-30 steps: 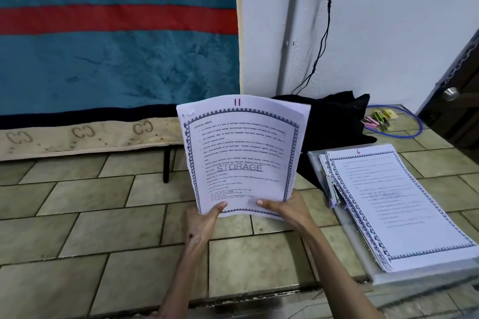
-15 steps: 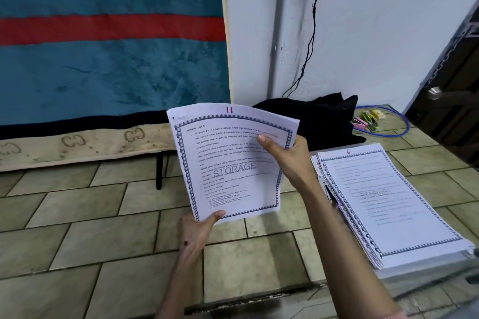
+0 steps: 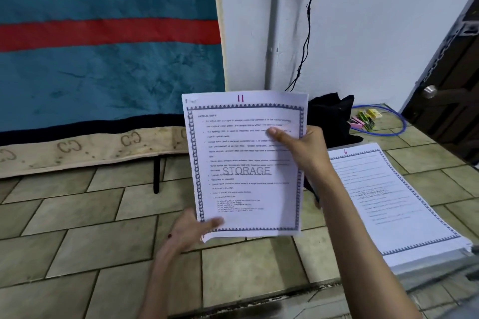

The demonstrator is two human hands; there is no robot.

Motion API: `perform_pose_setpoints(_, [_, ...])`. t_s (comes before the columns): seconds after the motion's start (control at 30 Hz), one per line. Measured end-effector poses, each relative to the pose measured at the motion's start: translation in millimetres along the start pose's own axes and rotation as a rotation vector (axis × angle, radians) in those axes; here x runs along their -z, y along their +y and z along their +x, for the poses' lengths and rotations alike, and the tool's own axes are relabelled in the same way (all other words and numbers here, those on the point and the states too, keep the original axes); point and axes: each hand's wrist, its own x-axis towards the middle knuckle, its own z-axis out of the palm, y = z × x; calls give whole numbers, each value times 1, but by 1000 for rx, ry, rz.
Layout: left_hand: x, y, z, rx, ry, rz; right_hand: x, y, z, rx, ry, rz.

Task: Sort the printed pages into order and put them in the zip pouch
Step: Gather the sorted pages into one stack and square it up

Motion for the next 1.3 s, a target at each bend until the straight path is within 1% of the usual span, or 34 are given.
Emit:
perform_pose_setpoints(0.03, [8,18,-4,-96,63,-22,8,-4,1,-35,-9,2])
perform_pose_setpoints(0.07, [14,36,-6,-186,213,-85,16,-5,1,-78,-28,5])
perform_pose_setpoints(0.1, [20,54,-5,-264,423,-138,22,-3,-1,-133,-48,-2])
perform_pose_setpoints(0.13, [22,71,-2,-341,609,-115,27,2,-4,-194,-72,-24])
perform_pose_setpoints(0.17, [19,89,3,-433,702,-2,30,9,-9,-259,-96,-59])
perform_pose_setpoints(0.2, [12,104,10,-534,691,155,30,18,-13,-321,-112,-92])
perform_pose_setpoints(0.23, [0,116,22,-621,596,312,30,26,-18,-365,-127,-117])
perform_pose_setpoints(0.27, [-16,127,34,-669,471,453,28,35,-23,-394,-146,-128])
perform_pose_setpoints(0.33, [-51,139,56,-678,250,681,25,49,-29,-420,-173,-133])
perform_pose_setpoints(0.4, [-76,136,70,-628,65,787,27,60,-32,-427,-176,-148])
perform_pose_setpoints(0.47, [-87,129,72,-547,-59,742,33,68,-31,-454,-169,-181])
perform_pose_setpoints(0.53, [-93,124,71,-523,-69,675,38,73,-28,-489,-178,-207])
perform_pose_setpoints(0.6, [-100,124,71,-554,-40,683,42,77,-27,-497,-209,-215])
perform_pose_setpoints(0.67, [-102,125,76,-553,-20,677,43,80,-28,-424,-211,-173])
perform_pose_setpoints(0.7, [-102,124,80,-548,-15,666,41,81,-30,-361,-175,-151])
perform_pose_setpoints(0.73, [-101,123,84,-547,-10,651,38,85,-31,-296,-98,-140])
perform_pose_setpoints(0.77, [-101,121,87,-543,-12,633,36,90,-31,-249,-17,-137])
perform_pose_setpoints(0.8, [-102,120,90,-533,-22,609,33,94,-32,-227,21,-149])
perform_pose_setpoints(0.83, [-104,116,93,-514,-43,585,28,97,-32,-223,6,-163])
perform_pose_setpoints(0.9, [-108,108,101,-455,-79,557,24,102,-31,-289,-78,-191])
perform_pose_setpoints(0.93, [-108,103,105,-416,-96,531,26,104,-29,-305,-72,-174])
perform_pose_setpoints(0.97, [-108,98,110,-382,-112,481,31,106,-27,-291,-5,-178])
perform_pose_setpoints(1.0, [-106,95,114,-355,-128,436,39,107,-24,-280,123,-247])
perform_pose_setpoints(1.03, [-105,92,116,-350,-141,423,49,111,-21,-300,255,-401])
perform_pose_setpoints(1.07, [-103,92,116,-366,-149,438,60,118,-19,-373,315,-609])
perform_pose_setpoints(1.1, [-102,92,115,-393,-151,450,69,124,-17,-480,304,-821])
perform_pose_setpoints(1.13, [-100,94,114,-422,-145,454,75,131,-17,-587,239,-979])
perform_pose_setpoints(1.17, [-99,95,114,-441,-138,454,78,136,-17,-657,166,-1063])
perform_pose_setpoints(1.23, [-96,97,116,-449,-125,453,78,143,-17,-694,94,-1067])
perform_pose_setpoints(1.3, [-91,96,120,-423,-129,427,80,143,-13,-620,75,-1052])
